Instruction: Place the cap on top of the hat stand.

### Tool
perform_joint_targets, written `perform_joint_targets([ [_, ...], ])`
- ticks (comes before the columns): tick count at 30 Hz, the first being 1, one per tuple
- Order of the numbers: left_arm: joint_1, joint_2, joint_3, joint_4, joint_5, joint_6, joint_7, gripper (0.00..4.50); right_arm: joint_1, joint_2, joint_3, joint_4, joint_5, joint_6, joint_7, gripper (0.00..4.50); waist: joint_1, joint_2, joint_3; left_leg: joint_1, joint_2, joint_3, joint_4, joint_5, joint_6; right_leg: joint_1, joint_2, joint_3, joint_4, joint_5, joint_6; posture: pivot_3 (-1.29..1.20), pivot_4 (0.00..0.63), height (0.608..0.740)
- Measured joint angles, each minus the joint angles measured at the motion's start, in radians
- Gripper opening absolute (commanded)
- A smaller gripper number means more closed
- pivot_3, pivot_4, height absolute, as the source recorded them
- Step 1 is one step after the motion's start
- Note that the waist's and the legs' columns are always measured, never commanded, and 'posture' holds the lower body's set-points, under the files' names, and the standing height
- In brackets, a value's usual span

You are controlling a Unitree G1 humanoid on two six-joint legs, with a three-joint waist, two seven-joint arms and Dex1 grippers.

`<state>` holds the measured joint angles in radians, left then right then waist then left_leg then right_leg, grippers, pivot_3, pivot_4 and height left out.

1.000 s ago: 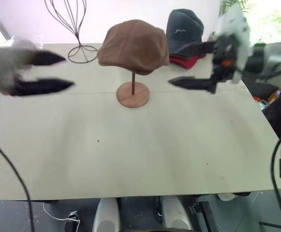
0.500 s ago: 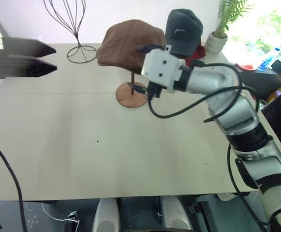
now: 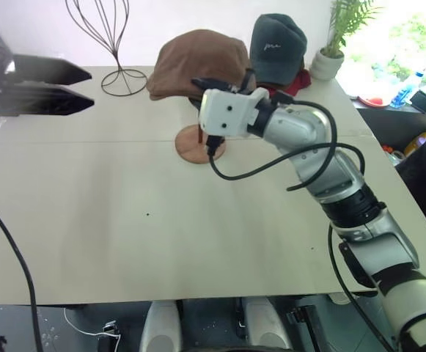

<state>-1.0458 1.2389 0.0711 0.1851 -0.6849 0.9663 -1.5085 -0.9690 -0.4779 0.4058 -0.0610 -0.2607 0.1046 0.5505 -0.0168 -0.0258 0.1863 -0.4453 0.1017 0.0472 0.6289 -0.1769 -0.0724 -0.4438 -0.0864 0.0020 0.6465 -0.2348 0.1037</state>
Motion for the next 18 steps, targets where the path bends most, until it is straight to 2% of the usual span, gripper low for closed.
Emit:
perform_joint_targets([
  [3, 0.000, -0.004, 0.000, 0.000, 0.000, -0.003, 0.007, 3.79, 0.000, -0.006, -0.010, 0.011, -0.006, -0.028, 0.009, 1.60, 0.000, 0.000, 0.000, 0.000, 0.000, 0.000, 0.000, 0.000, 0.000, 0.000, 0.000, 0.000, 0.000, 0.000, 0.000, 0.00, 0.150, 0.728],
  [4, 0.000, -0.005, 0.000, 0.000, 0.000, -0.004, 0.008, 3.79, 0.000, -0.007, -0.016, 0.014, -0.007, -0.035, 0.012, 1.03, 0.000, 0.000, 0.000, 0.000, 0.000, 0.000, 0.000, 0.000, 0.000, 0.000, 0.000, 0.000, 0.000, 0.000, 0.000, 0.00, 0.150, 0.728],
  [6, 0.000, -0.005, 0.000, 0.000, 0.000, -0.011, 0.010, 3.79, 0.000, -0.007, -0.030, 0.018, -0.007, -0.047, 0.018, 0.22, 0.000, 0.000, 0.000, 0.000, 0.000, 0.000, 0.000, 0.000, 0.000, 0.000, 0.000, 0.000, 0.000, 0.000, 0.000, 0.00, 0.150, 0.728],
  [7, 0.001, -0.005, 0.001, -0.001, 0.000, -0.012, 0.011, 3.79, 0.000, -0.008, -0.033, 0.018, -0.007, -0.049, 0.021, 0.05, 0.000, 0.000, 0.000, 0.000, 0.000, 0.000, 0.000, 0.000, 0.000, 0.000, 0.000, 0.000, 0.000, 0.000, 0.000, 0.00, 0.150, 0.728],
  [18, 0.023, -0.006, 0.020, -0.008, -0.003, -0.013, 0.028, 3.79, 0.030, -0.017, -0.069, 0.019, -0.005, -0.110, 0.042, 0.05, 0.001, 0.000, 0.000, 0.000, 0.000, 0.000, 0.000, 0.000, 0.000, 0.000, 0.000, 0.000, 0.000, 0.000, 0.000, 0.00, 0.150, 0.728],
])
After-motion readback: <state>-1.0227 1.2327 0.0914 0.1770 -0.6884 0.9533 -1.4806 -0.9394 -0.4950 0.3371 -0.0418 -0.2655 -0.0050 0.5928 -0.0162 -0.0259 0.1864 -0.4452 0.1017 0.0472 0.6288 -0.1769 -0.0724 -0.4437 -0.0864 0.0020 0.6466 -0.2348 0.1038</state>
